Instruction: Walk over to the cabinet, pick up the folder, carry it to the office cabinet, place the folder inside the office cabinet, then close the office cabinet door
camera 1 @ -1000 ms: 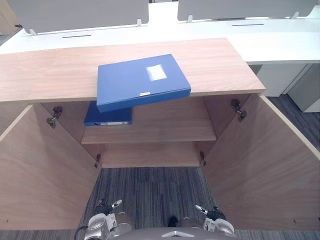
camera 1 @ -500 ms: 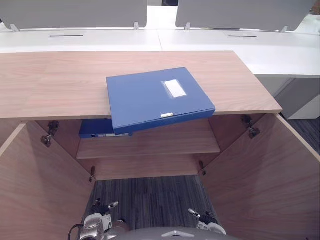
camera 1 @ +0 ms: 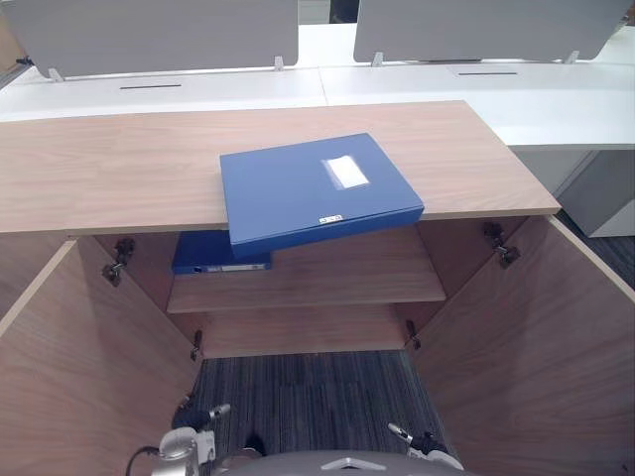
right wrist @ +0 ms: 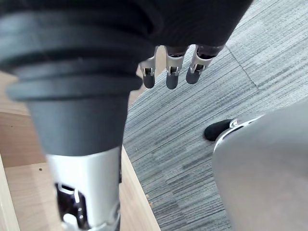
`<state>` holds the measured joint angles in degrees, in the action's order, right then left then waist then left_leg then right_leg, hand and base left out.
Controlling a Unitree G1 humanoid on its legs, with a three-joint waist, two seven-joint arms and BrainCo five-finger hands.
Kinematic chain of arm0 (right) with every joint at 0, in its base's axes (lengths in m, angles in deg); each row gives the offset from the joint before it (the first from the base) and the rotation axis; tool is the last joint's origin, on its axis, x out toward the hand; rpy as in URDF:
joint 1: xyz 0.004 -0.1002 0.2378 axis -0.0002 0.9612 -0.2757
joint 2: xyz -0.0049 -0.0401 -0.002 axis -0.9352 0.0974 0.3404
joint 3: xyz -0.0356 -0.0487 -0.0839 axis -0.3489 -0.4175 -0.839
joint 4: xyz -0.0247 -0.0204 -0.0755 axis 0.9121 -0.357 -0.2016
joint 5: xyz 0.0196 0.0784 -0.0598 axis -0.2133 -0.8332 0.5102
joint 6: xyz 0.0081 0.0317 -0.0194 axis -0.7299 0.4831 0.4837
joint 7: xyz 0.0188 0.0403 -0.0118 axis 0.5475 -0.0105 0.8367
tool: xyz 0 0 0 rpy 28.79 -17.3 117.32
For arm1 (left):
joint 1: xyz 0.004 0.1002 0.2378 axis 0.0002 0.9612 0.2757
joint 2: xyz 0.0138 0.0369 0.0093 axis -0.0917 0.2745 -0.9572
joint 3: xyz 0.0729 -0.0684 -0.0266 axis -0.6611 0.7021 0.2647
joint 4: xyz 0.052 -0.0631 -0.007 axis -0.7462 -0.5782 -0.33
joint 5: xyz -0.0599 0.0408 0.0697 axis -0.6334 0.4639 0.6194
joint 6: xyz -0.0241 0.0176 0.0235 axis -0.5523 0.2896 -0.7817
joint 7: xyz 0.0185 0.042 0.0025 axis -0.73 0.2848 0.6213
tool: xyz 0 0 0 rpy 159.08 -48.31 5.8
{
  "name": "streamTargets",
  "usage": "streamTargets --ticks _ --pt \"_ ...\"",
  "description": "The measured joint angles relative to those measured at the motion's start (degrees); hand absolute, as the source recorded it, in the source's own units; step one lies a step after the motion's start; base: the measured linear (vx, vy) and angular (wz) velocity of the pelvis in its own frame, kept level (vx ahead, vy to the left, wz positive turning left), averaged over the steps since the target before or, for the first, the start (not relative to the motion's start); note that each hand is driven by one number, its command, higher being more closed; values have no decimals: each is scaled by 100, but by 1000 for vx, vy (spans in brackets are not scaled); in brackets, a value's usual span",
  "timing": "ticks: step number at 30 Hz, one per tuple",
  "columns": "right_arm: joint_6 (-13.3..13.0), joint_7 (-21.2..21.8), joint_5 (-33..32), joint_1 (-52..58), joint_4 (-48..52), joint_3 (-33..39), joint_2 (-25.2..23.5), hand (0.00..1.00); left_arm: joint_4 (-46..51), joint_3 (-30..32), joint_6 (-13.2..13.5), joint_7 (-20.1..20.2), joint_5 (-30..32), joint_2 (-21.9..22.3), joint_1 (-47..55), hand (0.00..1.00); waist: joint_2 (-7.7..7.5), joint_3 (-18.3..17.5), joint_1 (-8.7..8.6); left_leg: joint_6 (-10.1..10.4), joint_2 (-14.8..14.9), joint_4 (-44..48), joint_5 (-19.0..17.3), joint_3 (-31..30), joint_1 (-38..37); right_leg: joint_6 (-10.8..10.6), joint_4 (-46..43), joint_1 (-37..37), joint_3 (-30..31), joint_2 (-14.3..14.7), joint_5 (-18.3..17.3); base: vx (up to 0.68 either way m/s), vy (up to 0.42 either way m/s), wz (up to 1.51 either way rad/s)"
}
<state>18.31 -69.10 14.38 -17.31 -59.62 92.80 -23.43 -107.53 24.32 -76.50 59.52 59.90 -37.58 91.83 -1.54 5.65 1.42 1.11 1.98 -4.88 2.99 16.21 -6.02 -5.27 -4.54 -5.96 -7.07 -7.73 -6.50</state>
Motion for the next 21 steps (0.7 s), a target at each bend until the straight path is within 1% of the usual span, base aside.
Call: streamTargets --ticks 1,3,4,5,6,8,13,18,21 --pt "-4 -6 0 10 17 -94 19 0 572 -50 72 -75 0 -71 100 0 -3 -2 0 -4 -19 0 -2 -21 3 0 8 -6 1 -11 0 12 24 6" --pt "-44 -9 1 32 61 -160 33 0 1242 -62 174 -144 17 -125 188 0 2 -1 6 -13 -43 0 -5 -42 3 0 25 -15 0 -25 0 9 10 2" --pt "-88 -11 1 35 61 -161 32 0 1632 -75 243 -224 31 -154 240 0 11 -1 19 -18 -52 1 -6 -52 3 1 38 -19 2 -31 0 51 24 -1" --pt "-115 -19 2 39 61 -164 32 0 2228 -72 350 -346 116 -180 343 0 25 -8 25 -20 -61 27 -7 -76 1 6 69 -31 6 -33 5 59 20 -2" --pt "-118 -35 5 45 61 -164 32 0 2441 -74 398 -371 156 -185 374 0 31 -11 28 -20 -63 31 -7 -99 -3 10 87 -44 4 -33 11 72 5 2" --pt "-127 -56 4 63 62 -178 48 0 3184 -139 464 -527 354 -208 454 0 56 -16 32 -20 -67 31 -7 -239 -42 -24 181 -155 -22 -23 73 55 -14 4" --pt "-141 -54 18 63 66 -392 55 0 4282 -327 626 -750 1040 -382 538 0 118 -21 25 -18 -32 -4 -8 -383 -120 1 235 -295 -68 14 94 14 -30 2" --pt "-151 -54 187 60 64 -423 66 0 4894 -475 759 -799 1153 -408 550 0 130 -18 28 14 -15 -10 -32 -402 -258 78 232 -434 -93 23 46 -25 -13 1" --pt "-177 -53 205 41 65 -599 102 0 5300 -543 847 -814 1141 -443 548 0 123 -17 16 13 -7 -10 -33 -402 -272 78 231 -425 -73 26 46 -53 -1 -2"
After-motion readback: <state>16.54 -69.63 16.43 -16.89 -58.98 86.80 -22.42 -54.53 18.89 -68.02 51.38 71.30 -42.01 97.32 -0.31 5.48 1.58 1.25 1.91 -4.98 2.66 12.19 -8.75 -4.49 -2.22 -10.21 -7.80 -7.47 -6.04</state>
